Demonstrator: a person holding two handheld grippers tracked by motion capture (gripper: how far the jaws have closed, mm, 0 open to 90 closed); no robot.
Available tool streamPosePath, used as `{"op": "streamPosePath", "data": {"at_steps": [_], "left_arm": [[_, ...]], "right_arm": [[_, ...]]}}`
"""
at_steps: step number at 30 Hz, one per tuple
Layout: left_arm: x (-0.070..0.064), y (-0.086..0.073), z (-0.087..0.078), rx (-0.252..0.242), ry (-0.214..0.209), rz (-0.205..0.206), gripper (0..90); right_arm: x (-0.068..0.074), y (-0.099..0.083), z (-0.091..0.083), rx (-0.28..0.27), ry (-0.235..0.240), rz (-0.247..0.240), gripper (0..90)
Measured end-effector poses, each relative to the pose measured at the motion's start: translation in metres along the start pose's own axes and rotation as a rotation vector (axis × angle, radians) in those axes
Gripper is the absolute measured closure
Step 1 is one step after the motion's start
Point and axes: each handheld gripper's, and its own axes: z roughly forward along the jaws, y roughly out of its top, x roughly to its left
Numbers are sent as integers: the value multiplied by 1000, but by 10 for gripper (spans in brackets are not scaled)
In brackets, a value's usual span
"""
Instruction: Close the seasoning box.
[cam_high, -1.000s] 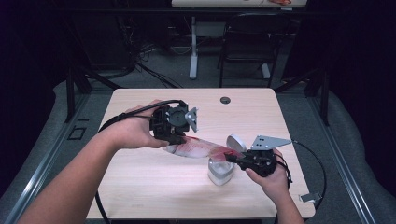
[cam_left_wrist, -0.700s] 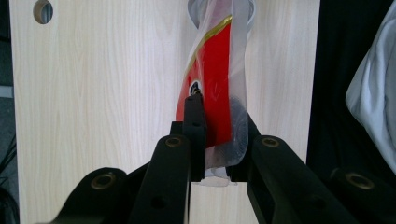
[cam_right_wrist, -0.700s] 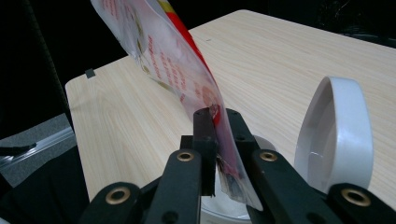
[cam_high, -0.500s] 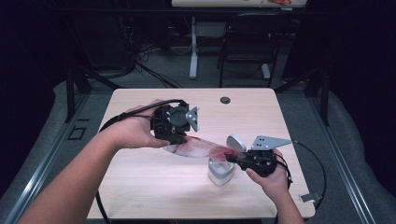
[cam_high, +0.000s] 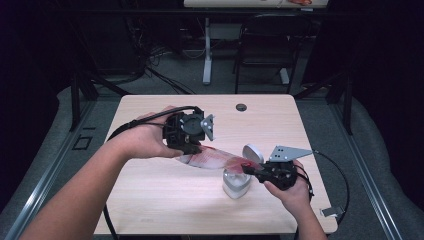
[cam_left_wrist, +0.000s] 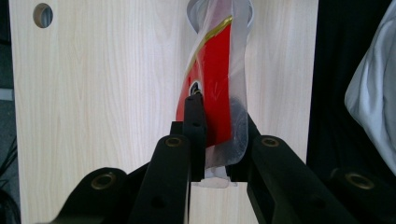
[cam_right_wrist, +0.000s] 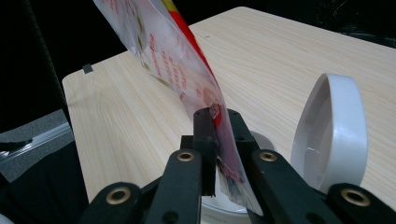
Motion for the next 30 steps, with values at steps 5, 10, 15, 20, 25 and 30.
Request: {"op": "streamPosePath", "data": {"at_steps": [5,10,15,20,25,30], "left_arm": [[0,1,0,-7,-1,0,818],[0,1,0,-5,-2,2,818],[1,2,-1,-4,-5,7,818],[1,2,-1,-10,-7,6,818],[1,3,0,-9,-7,8,818],[1,3,0,-12,-6,5,817]], "right_arm": [[1,0,0,-1,0,2,860],[2,-1,-1,4,3,-2,865],[3,-1,-2,8,14,1,869],[2,-1,-4,2,33,9,873],[2,-1,-5,5,35,11,874],[2,-1,-6,8,33,6,874]]}}
